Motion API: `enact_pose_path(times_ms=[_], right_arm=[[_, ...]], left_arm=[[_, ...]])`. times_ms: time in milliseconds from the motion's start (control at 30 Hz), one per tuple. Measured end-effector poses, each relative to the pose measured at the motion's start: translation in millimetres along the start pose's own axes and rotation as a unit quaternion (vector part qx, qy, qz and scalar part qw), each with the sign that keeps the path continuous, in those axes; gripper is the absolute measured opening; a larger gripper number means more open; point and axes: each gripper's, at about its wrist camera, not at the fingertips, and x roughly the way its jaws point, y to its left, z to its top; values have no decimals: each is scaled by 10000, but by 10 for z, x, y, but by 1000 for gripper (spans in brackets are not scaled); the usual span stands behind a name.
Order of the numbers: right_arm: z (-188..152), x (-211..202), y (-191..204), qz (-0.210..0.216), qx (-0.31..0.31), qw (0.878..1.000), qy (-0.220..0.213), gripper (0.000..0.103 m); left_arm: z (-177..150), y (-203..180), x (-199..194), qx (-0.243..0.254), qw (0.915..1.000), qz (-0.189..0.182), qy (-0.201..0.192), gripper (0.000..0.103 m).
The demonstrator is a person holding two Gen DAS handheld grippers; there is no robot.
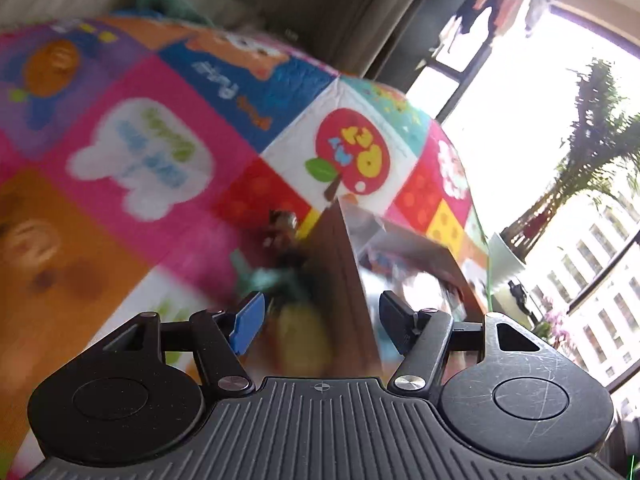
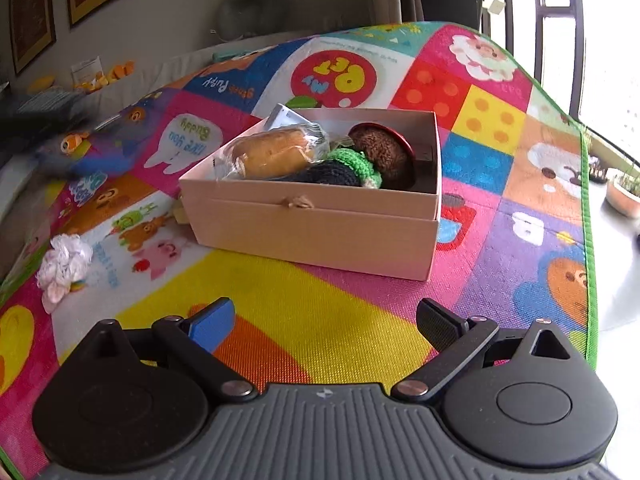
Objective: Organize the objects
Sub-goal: 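Move the left tool to the small black-haired figurine and grasp it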
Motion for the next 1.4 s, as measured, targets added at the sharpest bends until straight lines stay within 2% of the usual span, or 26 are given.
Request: enact_pose_path(times_ms=[100,167,233,300,367,433,533,600,667,767,900,967,1067,1200,1300,1400], right_arm=[[-76,-37,138,-179,-364,9989,-247,98],[-109,-108,200,-188,-560,9971,-473,101],[-121,-157,205,-155,-578,9961,-653,103],[-101,-148,159,-120,-434,9970,-633,103],[-75,-113,93,-80,-237,9983,-533,103],[-66,-98,37,-55,-67,9987,-495,103],[-78,-107,21,-41,4,9985,-540,103],[-85,-110,41,-47,-33,9984,-561,103],[-87,-110,51,-62,-47,9984,-565,103],[-80,-97,62,-107,-53,9985,-527,103],[-63,-54,67,-158,-63,9990,-404,103],[-55,-21,59,-223,-19,9993,-307,103],[-50,6,46,-301,38,9993,-227,103],[-51,27,40,-337,39,9993,-158,103],[-52,34,37,-360,53,9992,-134,103],[-44,62,45,-407,39,9992,-47,103]], left_arm=[[354,27,620,-150,9986,469,193,67],[508,86,955,-387,9970,548,383,59],[583,162,1208,-636,9950,535,551,56],[607,202,1380,-741,9930,648,655,56],[594,194,1458,-552,9926,808,716,50],[545,118,1421,-139,9918,933,864,43],[387,31,1209,327,9896,970,1014,42],[248,11,1024,376,9887,892,1142,41],[57,-27,799,498,9881,811,1211,35],[-230,-107,442,704,9861,748,1306,34],[-587,-167,38,698,9837,169,1646,34],[-721,-220,-155,784,9828,-109,1666,34],[-801,-272,-524,970,9884,-206,1154,34],[-828,-292,-1032,1323,9905,210,299,34],[-766,-185,-1182,1110,9933,305,118,34],[-549,-122,-1042,756,9968,241,-13,34]])
